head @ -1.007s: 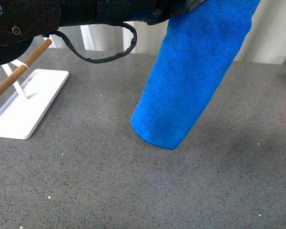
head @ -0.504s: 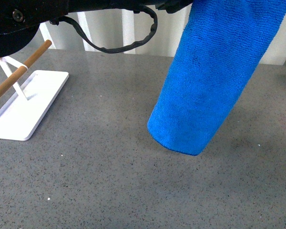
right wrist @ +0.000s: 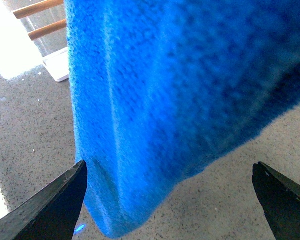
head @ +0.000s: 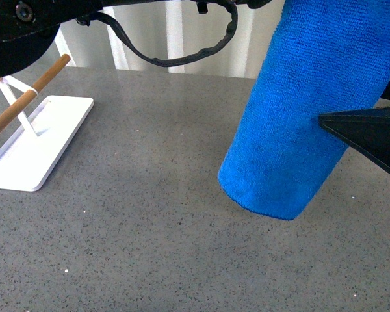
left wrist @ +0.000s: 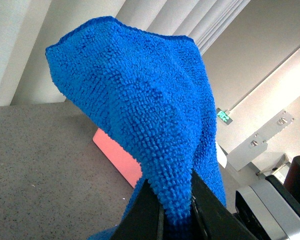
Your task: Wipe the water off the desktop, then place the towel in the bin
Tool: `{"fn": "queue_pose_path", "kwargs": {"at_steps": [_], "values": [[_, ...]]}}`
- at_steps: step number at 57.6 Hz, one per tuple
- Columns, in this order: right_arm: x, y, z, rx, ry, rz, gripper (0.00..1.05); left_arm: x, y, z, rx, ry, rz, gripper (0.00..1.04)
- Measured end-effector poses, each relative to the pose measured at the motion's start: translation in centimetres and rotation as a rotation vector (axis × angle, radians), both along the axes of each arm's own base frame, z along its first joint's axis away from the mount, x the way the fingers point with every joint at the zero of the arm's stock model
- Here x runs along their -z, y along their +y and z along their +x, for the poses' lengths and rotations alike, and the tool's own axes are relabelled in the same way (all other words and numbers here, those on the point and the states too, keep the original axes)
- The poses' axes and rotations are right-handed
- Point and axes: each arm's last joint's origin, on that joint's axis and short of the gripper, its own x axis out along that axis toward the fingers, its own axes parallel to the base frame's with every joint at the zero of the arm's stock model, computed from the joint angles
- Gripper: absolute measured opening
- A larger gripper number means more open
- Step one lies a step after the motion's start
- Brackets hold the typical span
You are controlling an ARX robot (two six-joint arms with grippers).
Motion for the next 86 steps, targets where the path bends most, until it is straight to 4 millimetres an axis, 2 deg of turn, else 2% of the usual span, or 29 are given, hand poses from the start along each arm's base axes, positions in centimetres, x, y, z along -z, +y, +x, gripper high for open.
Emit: {"fn": "queue_pose_path", "kwargs": {"at_steps": [15,22,27,35,71,74,77,80,86], "values": [[-0.5,1.2,0.7,-0.022,-0.027,-0.004,0.57,-0.1,0.1,-0.1,-0.001,0.002,-0.002,0.05],[-0.5,1.3,0.7,-0.019,-0.030,-0.003,0.39,-0.1,0.1,-0.1,-0.002,0.004,-0.002,0.05],[-0.6,1.1,0.9,-0.014,-0.036,0.003,0.20,-0.1,0.1,-0.1,-0.002,0.005,-0.005,0.05],[-0.9,0.8,1.2,0.001,-0.054,0.015,0.04,-0.2,0.1,-0.1,0.000,0.002,-0.009,0.05],[-1.3,-0.1,1.6,0.060,-0.062,0.035,0.03,-0.1,0.7,0.0,-0.023,0.018,0.004,0.05],[-1.5,-0.3,1.7,0.070,-0.066,0.039,0.03,0.1,1.0,0.1,-0.037,0.031,0.017,0.16],[-1.8,-0.5,1.8,0.086,-0.071,0.041,0.03,0.2,1.2,0.3,-0.045,0.036,0.019,0.21],[-2.5,-0.9,2.1,0.108,-0.084,0.046,0.03,0.3,1.8,0.6,-0.070,0.048,0.025,0.32],[-3.5,-1.5,2.5,0.139,-0.109,0.053,0.03,0.5,2.8,1.1,-0.120,0.062,0.038,0.46]]}}
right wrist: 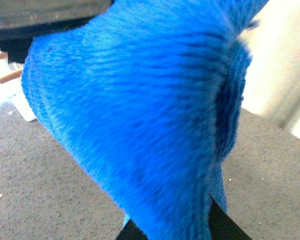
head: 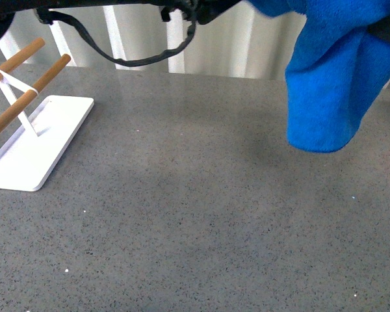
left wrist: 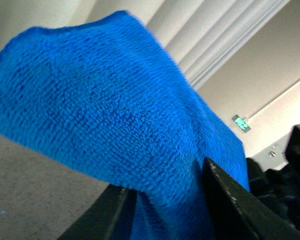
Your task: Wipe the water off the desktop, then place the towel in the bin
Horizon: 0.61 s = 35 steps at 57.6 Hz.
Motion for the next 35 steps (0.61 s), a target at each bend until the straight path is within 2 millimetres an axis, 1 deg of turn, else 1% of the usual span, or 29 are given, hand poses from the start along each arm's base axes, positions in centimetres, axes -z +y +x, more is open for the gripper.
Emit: {"fn": "queue_pose_path", "kwargs": {"at_steps": [3,7,9,14,16,20,24,28,30,35], "values": [[-0.5,-0.3,0.2,0.015,-0.010,0.003,0.03,0.2,0.8,0.4,-0.032,0.012,0.015,0.55],[-1.1,-0.8,0.5,0.039,-0.017,0.006,0.03,0.5,1.8,0.9,-0.075,0.035,0.042,0.64],[-1.2,-1.0,0.6,0.048,-0.017,0.007,0.03,0.8,2.6,1.2,-0.104,0.054,0.066,0.71],[-1.5,-1.6,0.6,0.072,-0.013,0.007,0.03,1.3,4.4,1.9,-0.147,0.070,0.105,0.84],[-1.6,-1.8,0.6,0.082,-0.011,0.006,0.03,1.6,5.5,2.2,-0.171,0.083,0.135,0.91],[-1.7,-2.3,0.7,0.115,-0.002,0.002,0.03,2.3,7.3,2.5,-0.205,0.113,0.181,1.00],[-1.7,-2.7,0.9,0.166,0.018,-0.006,0.03,3.1,9.2,2.4,-0.231,0.152,0.222,0.97],[-1.7,-3.1,0.9,0.212,0.035,-0.020,0.03,4.1,11.0,1.8,-0.244,0.179,0.266,0.98],[-1.6,-3.3,0.9,0.235,0.046,-0.026,0.03,4.6,12.3,1.1,-0.250,0.181,0.289,0.98],[-1.3,-3.5,0.8,0.283,0.082,-0.044,0.03,5.0,14.3,-0.6,-0.271,0.200,0.328,0.98]]}}
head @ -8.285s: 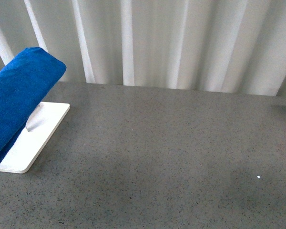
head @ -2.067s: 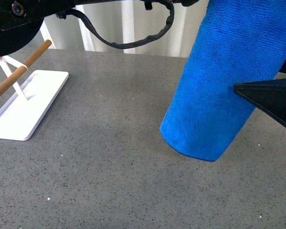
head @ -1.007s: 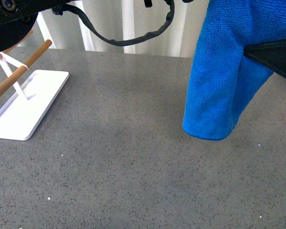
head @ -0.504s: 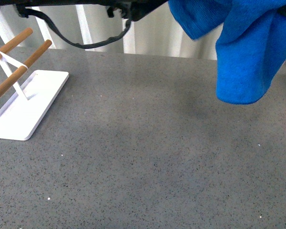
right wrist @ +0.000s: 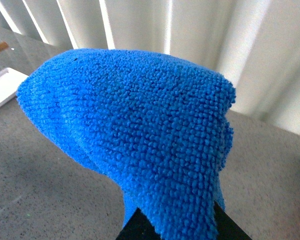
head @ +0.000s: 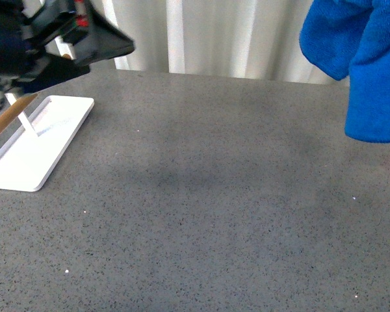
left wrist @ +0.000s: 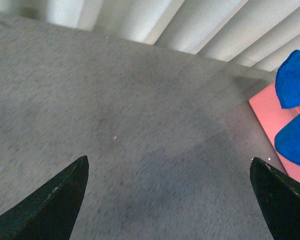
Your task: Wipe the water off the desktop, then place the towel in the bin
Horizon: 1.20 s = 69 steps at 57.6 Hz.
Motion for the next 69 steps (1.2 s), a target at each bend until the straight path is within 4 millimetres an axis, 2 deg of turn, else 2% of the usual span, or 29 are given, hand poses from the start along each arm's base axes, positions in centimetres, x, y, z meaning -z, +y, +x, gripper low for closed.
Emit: {"fn": "queue_pose_path", "kwargs": {"at_steps": [6,12,16,20,23,25,31,47,69], "values": [[0.1,-0.1,-0.1,0.036,0.017,-0.018,0.03,-0.7,2.2,-2.7,-0.017,-0.007,-0.014,0.98],[0.5,-0.2,-0.3,0.065,0.033,-0.034,0.03,-2.1,5.0,-6.8,-0.051,-0.059,-0.031,0.98],[0.6,-0.2,-0.3,0.084,0.040,-0.043,0.03,-1.9,6.6,-8.7,-0.104,-0.074,-0.014,0.98],[0.7,0.0,-0.2,0.091,0.045,-0.048,0.03,-1.1,7.2,-9.6,-0.283,-0.220,0.133,0.88],[0.9,0.1,-0.2,0.090,0.048,-0.050,0.03,0.0,7.9,-11.3,-0.467,-0.352,0.255,0.75],[1.0,0.3,-0.2,0.092,0.051,-0.054,0.03,0.3,7.9,-12.3,-0.524,-0.410,0.289,0.67],[1.1,0.6,-0.2,0.094,0.056,-0.061,0.03,0.0,7.1,-13.8,-0.538,-0.472,0.312,0.50],[1.5,0.9,-0.4,0.125,0.076,-0.082,0.03,0.0,5.3,-16.7,-0.528,-0.476,0.328,0.05],[1.4,2.3,-1.1,0.134,0.096,-0.115,0.03,-0.1,3.4,-19.7,-0.527,-0.481,0.334,0.04]]}}
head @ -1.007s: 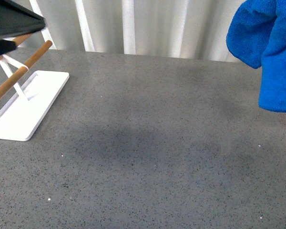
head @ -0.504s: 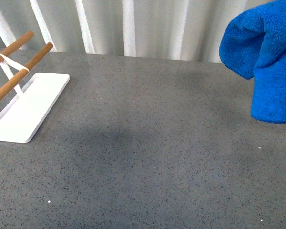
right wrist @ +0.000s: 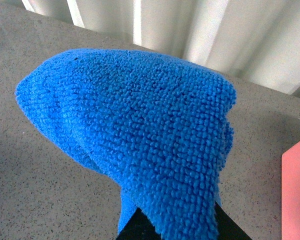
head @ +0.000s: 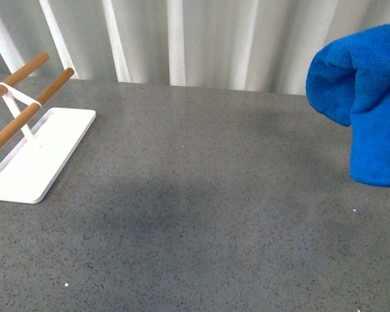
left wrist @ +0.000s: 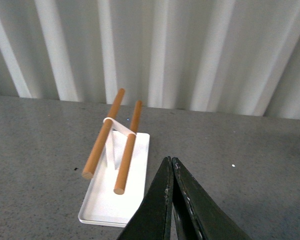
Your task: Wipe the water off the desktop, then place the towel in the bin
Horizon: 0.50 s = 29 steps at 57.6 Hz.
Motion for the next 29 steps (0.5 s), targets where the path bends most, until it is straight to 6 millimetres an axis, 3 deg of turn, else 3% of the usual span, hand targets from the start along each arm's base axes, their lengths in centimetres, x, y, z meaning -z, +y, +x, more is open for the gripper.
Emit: {"fn": "queue_pose_path", "kwargs": {"at_steps": [29], "values": [[-0.5,1.6,-0.9,-0.031,-0.021,0.006,0.03,-1.1,-0.1,-2.4,0.006,-0.037,0.000,0.04]]}}
